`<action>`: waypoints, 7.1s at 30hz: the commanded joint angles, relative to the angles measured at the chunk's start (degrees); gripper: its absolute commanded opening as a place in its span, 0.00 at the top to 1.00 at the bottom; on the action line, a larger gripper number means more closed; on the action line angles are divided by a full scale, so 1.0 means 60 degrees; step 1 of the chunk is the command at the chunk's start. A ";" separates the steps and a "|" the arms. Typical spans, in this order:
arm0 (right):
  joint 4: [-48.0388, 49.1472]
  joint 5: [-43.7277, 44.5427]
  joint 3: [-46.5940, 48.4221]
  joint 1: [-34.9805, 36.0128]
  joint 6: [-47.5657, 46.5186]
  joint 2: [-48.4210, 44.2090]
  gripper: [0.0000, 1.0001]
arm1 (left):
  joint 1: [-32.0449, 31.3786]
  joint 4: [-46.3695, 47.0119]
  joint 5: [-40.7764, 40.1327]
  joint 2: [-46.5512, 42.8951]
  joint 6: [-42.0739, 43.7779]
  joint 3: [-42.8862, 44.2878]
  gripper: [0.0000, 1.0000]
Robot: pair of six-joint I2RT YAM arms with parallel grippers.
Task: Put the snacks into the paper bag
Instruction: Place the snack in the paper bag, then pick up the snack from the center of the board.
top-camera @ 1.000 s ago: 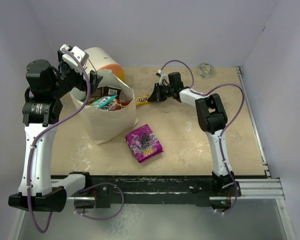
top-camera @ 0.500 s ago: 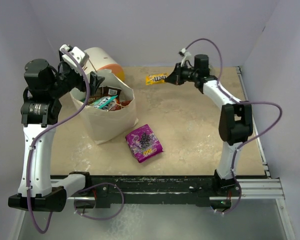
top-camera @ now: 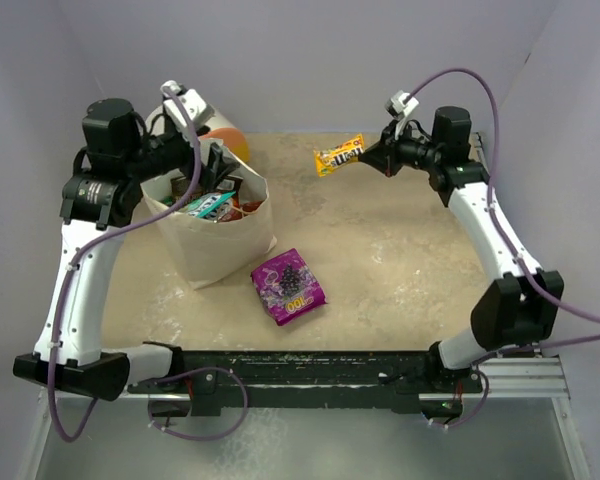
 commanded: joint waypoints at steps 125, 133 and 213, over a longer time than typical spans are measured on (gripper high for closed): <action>-0.1052 -0.0106 -0.4725 0.0353 -0.3403 -0.5458 0.24 | -0.2242 0.0183 -0.5796 -0.0520 0.4742 -0.0024 1.00; -0.0864 -0.0064 -0.4811 0.0338 -0.3494 -0.5521 0.23 | -0.1192 -0.0151 -0.4274 0.0089 0.5625 -0.0062 1.00; 0.1579 -0.0095 -0.5172 0.2538 -0.0943 -0.2025 0.16 | 0.1198 0.1505 -0.2039 -0.2271 0.0605 -0.2343 0.01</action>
